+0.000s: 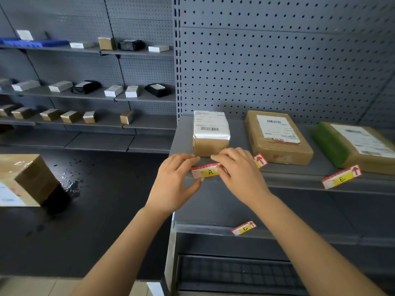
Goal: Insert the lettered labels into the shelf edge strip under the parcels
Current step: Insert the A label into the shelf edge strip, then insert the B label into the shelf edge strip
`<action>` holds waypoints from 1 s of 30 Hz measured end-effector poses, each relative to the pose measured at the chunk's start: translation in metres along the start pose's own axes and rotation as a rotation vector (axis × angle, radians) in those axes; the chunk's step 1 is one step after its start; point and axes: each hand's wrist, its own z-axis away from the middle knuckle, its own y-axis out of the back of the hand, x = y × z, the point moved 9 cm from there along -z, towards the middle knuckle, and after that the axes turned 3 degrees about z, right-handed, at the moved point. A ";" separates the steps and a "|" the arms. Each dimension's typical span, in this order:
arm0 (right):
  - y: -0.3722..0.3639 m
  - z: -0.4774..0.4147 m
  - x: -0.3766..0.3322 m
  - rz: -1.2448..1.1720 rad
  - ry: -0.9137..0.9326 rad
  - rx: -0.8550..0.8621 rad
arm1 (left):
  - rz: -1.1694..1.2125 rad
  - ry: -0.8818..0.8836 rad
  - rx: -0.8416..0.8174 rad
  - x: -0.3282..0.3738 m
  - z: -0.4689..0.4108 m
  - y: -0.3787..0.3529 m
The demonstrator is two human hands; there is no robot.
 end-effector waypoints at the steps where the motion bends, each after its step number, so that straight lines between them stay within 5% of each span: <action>1: 0.007 0.003 0.003 -0.001 -0.020 0.010 | 0.006 -0.015 -0.005 0.006 -0.002 -0.001; 13: 0.121 0.092 0.087 0.102 -0.249 0.112 | 0.250 -0.177 -0.002 0.146 -0.049 -0.039; 30: 0.327 0.352 0.255 0.441 -0.513 0.116 | 0.498 -0.437 -0.208 0.475 -0.036 -0.208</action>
